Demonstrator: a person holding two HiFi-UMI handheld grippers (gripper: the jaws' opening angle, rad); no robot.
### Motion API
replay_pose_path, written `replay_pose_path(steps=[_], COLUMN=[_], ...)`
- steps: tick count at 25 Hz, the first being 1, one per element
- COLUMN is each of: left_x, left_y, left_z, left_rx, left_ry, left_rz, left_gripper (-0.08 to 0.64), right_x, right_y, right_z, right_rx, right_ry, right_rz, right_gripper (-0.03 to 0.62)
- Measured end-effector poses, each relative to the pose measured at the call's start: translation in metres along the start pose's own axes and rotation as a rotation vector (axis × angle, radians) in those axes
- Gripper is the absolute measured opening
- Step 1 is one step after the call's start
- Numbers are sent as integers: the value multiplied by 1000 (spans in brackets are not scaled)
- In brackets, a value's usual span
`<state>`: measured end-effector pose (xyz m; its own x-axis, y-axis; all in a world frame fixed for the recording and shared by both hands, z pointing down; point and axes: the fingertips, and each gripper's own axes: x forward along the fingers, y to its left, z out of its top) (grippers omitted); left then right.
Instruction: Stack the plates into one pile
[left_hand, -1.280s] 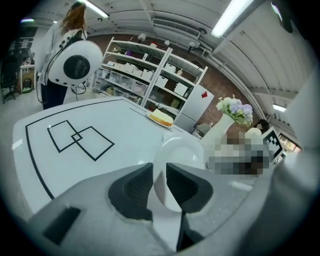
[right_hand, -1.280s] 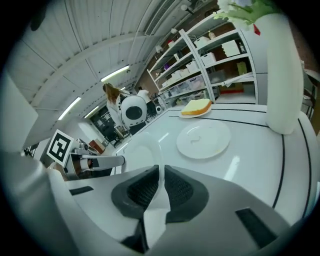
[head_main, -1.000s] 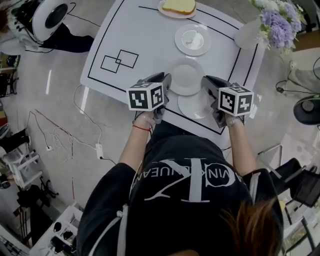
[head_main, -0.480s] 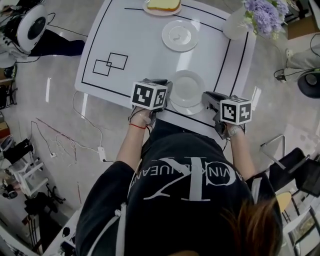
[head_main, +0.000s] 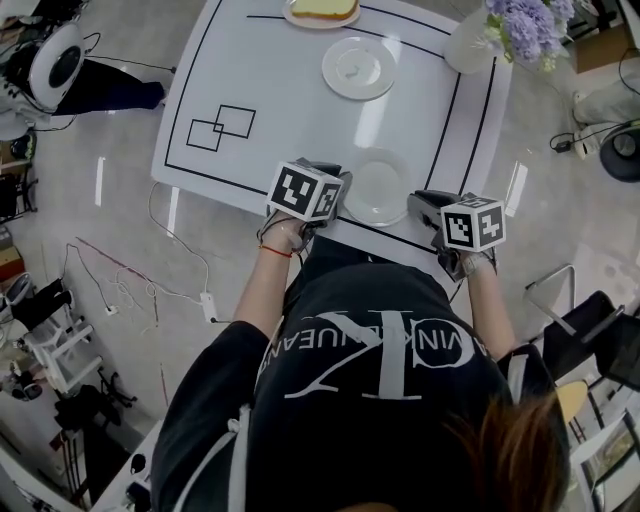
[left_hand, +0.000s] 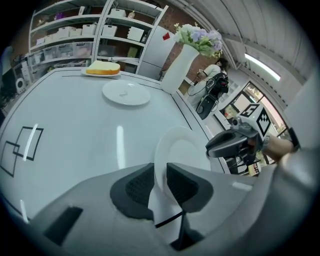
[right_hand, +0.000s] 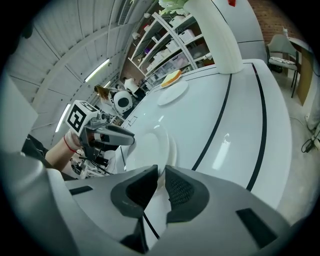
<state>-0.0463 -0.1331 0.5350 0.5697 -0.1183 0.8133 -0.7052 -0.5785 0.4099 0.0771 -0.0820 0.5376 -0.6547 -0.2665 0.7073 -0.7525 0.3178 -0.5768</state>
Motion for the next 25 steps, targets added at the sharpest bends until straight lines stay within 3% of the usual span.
replay_pose_path(steps=[9, 13, 25], left_x=[3, 1, -27], left_y=[-2, 0, 63], left_z=[-4, 3, 48], left_rx=[36, 43, -117], left_ry=[55, 43, -191], left_rz=[-31, -42, -34], left_gripper=[106, 123, 123], right_x=[0, -6, -9], right_y=[1, 0, -9], right_z=[-2, 7, 69], right_rx=[-65, -67, -19], right_ry=[27, -5, -195], right_rz=[-20, -19, 2], right_gripper=[63, 77, 97])
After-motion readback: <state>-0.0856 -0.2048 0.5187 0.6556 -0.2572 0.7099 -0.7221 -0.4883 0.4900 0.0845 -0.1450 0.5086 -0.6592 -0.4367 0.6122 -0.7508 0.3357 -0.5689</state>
